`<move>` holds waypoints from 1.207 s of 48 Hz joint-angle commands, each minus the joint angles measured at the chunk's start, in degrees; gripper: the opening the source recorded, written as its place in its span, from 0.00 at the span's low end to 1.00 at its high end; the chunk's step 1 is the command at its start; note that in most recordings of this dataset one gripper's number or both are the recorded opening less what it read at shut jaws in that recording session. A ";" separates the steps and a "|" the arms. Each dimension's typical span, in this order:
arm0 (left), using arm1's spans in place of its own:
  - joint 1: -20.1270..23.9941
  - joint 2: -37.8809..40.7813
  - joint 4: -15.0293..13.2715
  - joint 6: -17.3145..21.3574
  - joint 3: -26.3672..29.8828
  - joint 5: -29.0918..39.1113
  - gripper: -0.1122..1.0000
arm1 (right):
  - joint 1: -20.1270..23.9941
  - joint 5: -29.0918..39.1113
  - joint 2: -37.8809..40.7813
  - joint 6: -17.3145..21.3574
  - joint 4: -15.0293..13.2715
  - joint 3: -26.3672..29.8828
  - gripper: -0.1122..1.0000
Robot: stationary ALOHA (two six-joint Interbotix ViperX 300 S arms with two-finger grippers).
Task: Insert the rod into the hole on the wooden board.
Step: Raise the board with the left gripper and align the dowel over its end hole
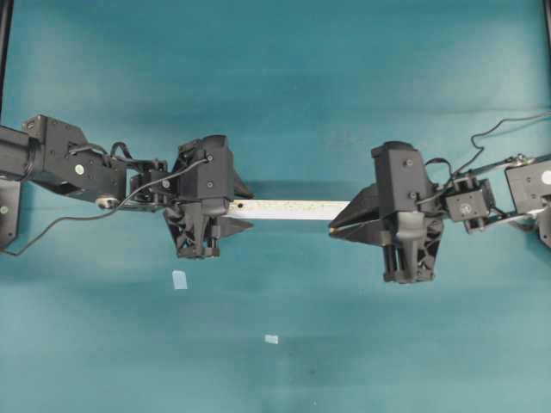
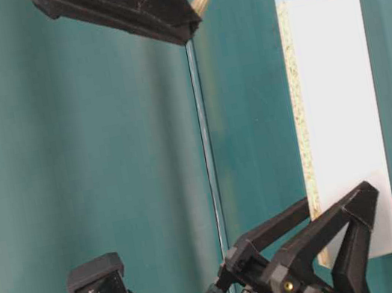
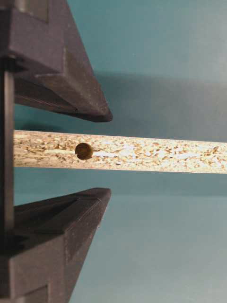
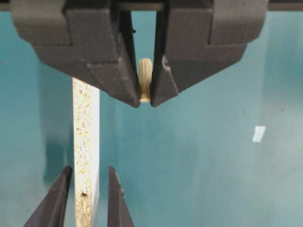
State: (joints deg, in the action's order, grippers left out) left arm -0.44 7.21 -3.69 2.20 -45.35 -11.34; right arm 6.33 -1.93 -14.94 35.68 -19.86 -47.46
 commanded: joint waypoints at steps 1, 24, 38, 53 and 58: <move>0.18 -0.70 0.18 0.62 0.35 -0.44 0.69 | -0.26 -1.49 -1.76 0.00 -0.18 -0.18 0.20; 0.44 -0.53 0.18 2.99 0.35 -0.44 0.66 | -1.67 -1.58 -3.16 0.00 -0.09 -2.20 0.20; 0.44 -0.53 0.18 2.99 0.35 -0.35 0.57 | -2.46 -1.76 -3.16 0.00 -0.18 -2.81 0.20; 0.97 -0.53 0.18 2.99 0.35 0.00 0.55 | -2.64 -1.93 -2.99 0.00 -0.09 -3.69 0.20; 1.14 -0.62 0.18 2.99 0.35 -0.09 0.55 | -2.64 -2.64 -2.90 0.00 -0.18 -3.96 0.20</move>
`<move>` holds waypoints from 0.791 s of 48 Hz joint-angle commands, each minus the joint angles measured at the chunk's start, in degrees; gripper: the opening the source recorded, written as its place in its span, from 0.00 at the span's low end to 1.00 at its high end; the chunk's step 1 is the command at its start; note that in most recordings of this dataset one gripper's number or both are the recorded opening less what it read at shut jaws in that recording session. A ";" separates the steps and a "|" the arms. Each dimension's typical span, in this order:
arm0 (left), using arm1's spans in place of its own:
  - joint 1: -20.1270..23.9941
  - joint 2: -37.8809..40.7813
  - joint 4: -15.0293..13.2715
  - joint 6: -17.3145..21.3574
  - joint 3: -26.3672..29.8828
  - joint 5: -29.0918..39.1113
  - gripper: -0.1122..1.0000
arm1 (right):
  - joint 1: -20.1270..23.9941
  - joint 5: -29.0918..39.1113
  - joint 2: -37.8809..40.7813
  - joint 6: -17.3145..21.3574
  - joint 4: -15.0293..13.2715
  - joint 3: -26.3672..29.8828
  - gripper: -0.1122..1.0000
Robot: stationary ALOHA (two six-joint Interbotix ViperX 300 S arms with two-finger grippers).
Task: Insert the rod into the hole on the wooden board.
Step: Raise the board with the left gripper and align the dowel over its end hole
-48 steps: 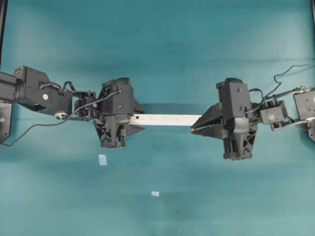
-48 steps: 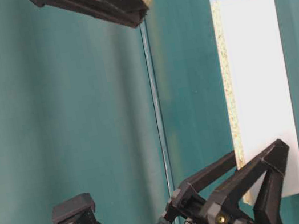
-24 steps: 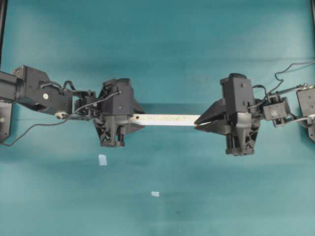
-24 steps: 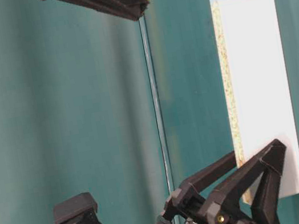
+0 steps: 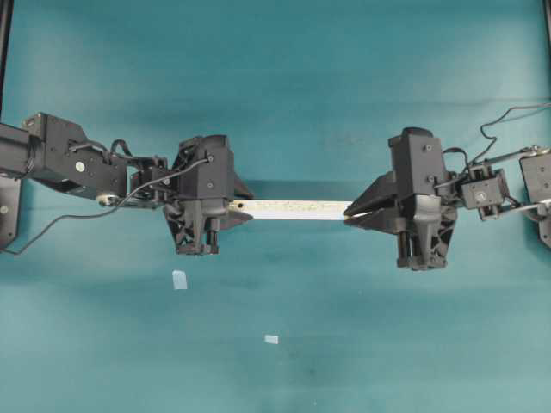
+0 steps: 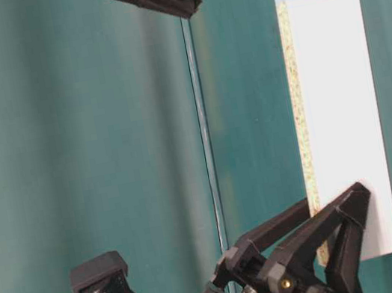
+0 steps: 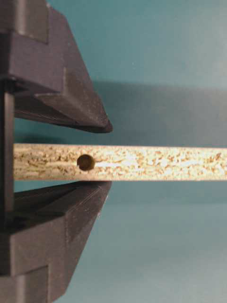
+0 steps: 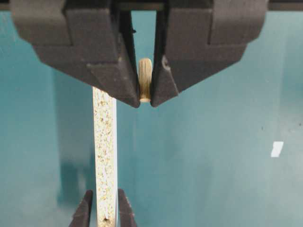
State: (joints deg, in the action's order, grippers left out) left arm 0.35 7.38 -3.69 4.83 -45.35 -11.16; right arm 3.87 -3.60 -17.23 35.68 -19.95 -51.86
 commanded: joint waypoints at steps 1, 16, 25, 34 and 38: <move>0.35 -0.70 0.18 0.44 0.35 -0.18 0.55 | -0.18 -1.14 -0.62 0.00 0.00 0.44 0.20; 0.35 -0.79 0.18 0.53 0.35 -0.18 0.41 | -1.05 -3.52 -0.35 0.00 0.00 -0.88 0.20; 0.35 -0.79 0.18 0.53 0.26 -0.18 0.39 | -1.49 -4.39 -0.35 0.00 0.00 -1.41 0.20; 0.26 -0.70 0.18 0.53 0.26 -0.18 0.39 | -2.11 -6.42 -0.09 -0.09 0.00 -2.37 0.20; 0.18 -0.79 0.18 0.53 0.18 -0.18 0.39 | -2.90 -9.84 0.62 -0.09 0.26 -3.43 0.20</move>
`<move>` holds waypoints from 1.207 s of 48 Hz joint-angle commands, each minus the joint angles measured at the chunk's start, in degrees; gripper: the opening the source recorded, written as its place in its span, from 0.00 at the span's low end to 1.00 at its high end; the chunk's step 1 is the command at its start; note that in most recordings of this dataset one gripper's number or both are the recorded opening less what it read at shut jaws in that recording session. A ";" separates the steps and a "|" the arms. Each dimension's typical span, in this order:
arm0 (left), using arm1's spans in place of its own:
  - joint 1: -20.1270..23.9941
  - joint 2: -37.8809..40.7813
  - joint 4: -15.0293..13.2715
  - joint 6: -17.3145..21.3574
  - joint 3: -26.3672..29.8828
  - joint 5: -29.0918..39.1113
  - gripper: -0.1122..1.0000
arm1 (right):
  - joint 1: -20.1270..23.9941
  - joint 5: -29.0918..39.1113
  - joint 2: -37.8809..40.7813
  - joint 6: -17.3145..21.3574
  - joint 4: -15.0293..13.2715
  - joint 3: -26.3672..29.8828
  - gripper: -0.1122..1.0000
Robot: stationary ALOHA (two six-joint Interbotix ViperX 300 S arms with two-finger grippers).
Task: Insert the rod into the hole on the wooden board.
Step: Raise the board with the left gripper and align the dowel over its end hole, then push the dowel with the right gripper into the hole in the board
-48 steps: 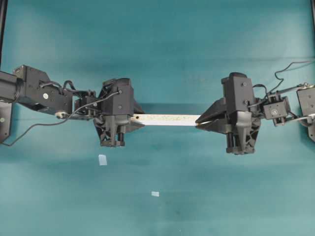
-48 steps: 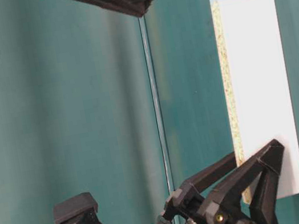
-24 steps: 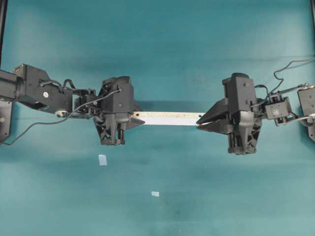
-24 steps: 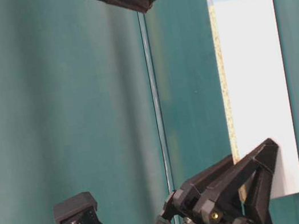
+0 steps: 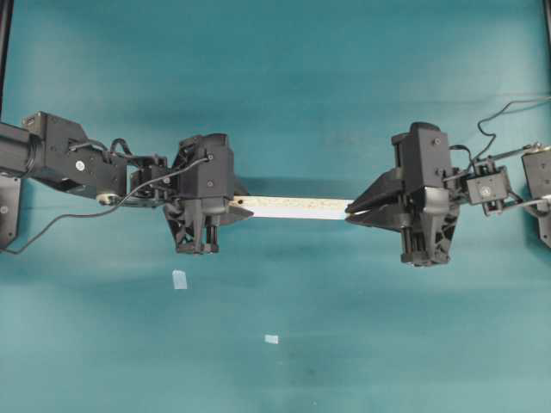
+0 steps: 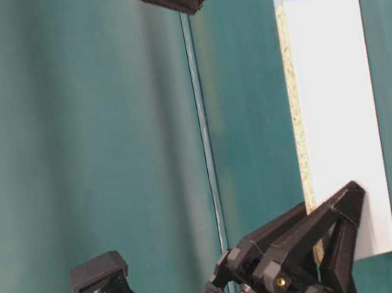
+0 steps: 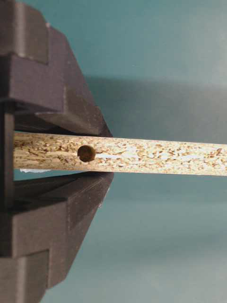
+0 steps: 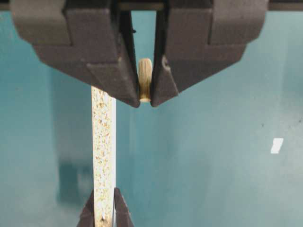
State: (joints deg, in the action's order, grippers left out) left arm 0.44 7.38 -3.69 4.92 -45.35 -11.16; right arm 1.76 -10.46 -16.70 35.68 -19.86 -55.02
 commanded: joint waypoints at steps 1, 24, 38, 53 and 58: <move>0.18 -0.79 0.18 0.44 0.18 -0.18 0.39 | -1.05 -4.04 0.26 -0.09 0.18 -0.62 0.20; -0.62 -0.79 0.18 0.00 0.18 0.00 0.39 | -5.45 -19.60 3.25 -6.94 2.11 -6.50 0.20; -0.62 -0.79 0.18 0.00 0.18 0.00 0.39 | -5.98 -32.34 6.33 -14.50 11.69 -10.20 0.20; -0.70 -0.79 0.18 -0.09 0.35 0.09 0.39 | -5.63 -37.35 10.37 -16.88 13.80 -10.63 0.20; -0.62 -0.79 0.18 -0.18 0.44 0.35 0.39 | -5.10 -39.64 12.48 -16.88 13.97 -10.72 0.20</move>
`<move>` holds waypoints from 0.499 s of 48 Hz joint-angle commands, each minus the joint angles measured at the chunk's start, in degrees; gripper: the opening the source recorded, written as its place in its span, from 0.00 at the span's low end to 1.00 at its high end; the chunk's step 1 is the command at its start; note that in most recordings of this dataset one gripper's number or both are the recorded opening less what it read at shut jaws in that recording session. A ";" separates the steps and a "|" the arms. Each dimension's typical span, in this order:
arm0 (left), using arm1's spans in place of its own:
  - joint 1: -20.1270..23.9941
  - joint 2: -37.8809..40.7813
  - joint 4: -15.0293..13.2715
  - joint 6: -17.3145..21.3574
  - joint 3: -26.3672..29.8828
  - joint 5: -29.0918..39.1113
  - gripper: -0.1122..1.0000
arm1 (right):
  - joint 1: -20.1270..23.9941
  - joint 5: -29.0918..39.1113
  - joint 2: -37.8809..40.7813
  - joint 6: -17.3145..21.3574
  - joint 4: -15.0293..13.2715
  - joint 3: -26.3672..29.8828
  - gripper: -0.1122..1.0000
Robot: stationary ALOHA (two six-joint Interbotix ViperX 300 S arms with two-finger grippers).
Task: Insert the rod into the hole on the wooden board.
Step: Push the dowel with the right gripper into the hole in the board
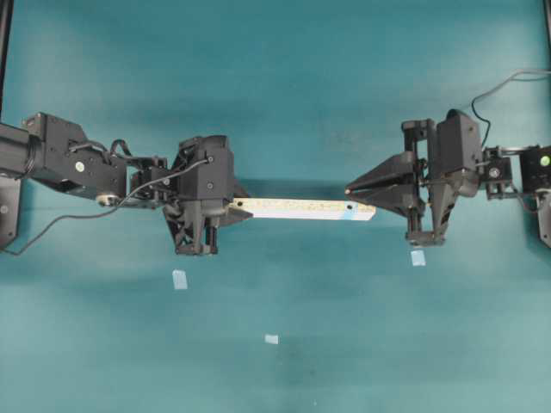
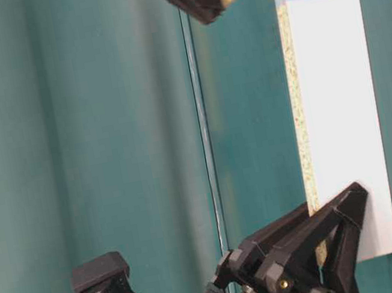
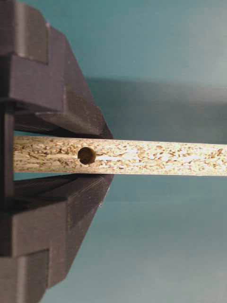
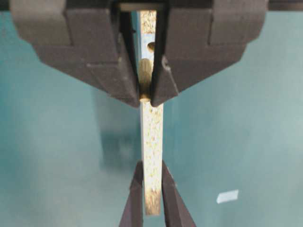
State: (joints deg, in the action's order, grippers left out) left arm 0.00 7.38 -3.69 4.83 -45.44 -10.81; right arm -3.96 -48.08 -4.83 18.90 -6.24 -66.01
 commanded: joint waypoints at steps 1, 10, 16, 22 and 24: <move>-0.26 -0.79 0.18 -0.09 0.44 0.00 0.39 | 0.70 -2.46 0.97 -0.09 0.35 0.35 0.20; -0.18 -0.79 0.18 -0.09 0.26 0.09 0.39 | 1.23 -6.06 3.69 -0.09 1.41 0.35 0.20; -0.26 -0.79 0.18 -0.09 0.35 0.09 0.39 | 1.32 -7.12 4.57 -0.09 1.58 0.44 0.20; -0.26 -0.79 0.09 -0.09 0.44 0.09 0.39 | 1.41 -7.29 5.19 -0.18 1.58 0.44 0.20; -0.18 -0.79 0.09 -0.09 0.44 0.09 0.39 | 1.32 -7.29 5.36 -0.26 1.58 0.44 0.20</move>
State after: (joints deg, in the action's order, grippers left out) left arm 0.00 7.38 -3.69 4.83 -45.44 -10.63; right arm -2.72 -54.67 0.70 18.72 -4.83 -65.92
